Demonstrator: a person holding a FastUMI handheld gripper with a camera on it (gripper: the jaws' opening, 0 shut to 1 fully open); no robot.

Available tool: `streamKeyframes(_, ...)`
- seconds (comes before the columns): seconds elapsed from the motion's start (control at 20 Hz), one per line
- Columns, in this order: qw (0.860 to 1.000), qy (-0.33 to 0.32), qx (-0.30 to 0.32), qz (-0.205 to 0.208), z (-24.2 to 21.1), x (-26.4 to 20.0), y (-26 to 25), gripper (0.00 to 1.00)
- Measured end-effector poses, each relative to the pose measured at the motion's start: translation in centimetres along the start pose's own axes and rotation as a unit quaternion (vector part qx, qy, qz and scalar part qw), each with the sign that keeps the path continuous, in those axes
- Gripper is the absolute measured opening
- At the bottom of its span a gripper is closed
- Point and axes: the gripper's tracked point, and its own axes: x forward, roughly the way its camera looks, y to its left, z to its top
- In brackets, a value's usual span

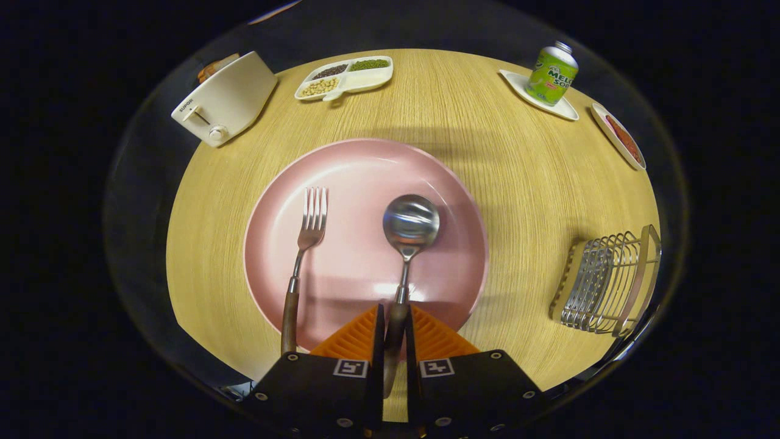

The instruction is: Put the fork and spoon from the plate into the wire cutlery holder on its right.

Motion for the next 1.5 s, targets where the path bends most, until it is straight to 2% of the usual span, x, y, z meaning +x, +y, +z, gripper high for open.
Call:
streamKeyframes(0.15, 1.0, -0.008, 0.006, 0.007, 0.4, -0.3, -0.2, 0.07)
streamKeyframes(0.7, 0.995, -0.087, 0.027, 0.03, 1.6, -9.0, -3.5, 0.05)
streamKeyframes(1.05, 0.99, -0.109, 0.091, -0.012, 0.5, -13.4, -10.6, 0.05)
streamKeyframes(1.2, 0.988, -0.1, 0.115, -0.031, -0.8, -13.8, -13.5, 0.05)
streamKeyframes(1.5, 0.986, -0.072, 0.143, -0.037, -2.6, -13.7, -16.1, 0.05)
